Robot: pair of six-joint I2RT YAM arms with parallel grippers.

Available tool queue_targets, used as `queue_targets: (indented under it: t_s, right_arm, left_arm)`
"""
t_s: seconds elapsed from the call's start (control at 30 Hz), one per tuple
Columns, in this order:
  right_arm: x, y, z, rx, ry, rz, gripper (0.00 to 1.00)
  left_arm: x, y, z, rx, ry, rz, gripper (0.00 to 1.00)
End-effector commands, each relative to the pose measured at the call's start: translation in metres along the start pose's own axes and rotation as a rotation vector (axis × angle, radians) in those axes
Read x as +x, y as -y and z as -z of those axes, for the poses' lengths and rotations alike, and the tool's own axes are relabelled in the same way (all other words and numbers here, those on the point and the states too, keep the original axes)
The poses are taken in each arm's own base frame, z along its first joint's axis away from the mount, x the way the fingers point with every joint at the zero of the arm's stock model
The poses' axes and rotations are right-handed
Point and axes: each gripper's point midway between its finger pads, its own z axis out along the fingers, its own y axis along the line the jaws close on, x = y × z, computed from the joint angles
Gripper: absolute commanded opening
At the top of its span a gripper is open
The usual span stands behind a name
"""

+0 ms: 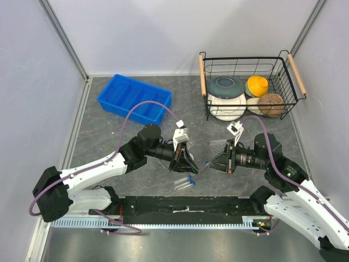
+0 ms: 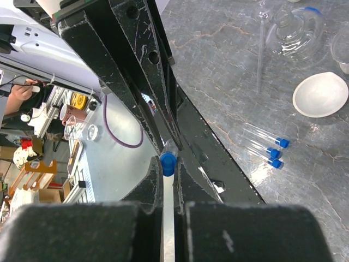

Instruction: Organize the chemistry lab equipment

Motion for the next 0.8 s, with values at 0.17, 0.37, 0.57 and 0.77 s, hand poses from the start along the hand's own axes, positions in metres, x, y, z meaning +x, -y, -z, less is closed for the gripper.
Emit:
queue_targets:
  t_s: [0.17,0.37,0.57,0.77]
  right_arm:
    - [-0.020,0.005,-0.003,0.061,0.042,0.065,0.00]
    - [-0.031,0.022,0.001,0.187,0.069,0.099,0.00]
    - [-0.041,0.063,0.011,0.431,0.087,0.107,0.00]
    - [-0.052,0.138,0.037,0.870,0.112,0.113,0.00]
  left_arm:
    - [0.004,-0.004,-0.001,-0.013,0.011,0.052,0.10]
    - [0.005,-0.026,0.003,-0.170,0.009,0.137,1.00]
    - [-0.009,-0.072,0.033,-0.569,0.028,0.199,1.00]
    - [-0.001,-0.100,0.080,-0.903,0.024,0.253,1.00]
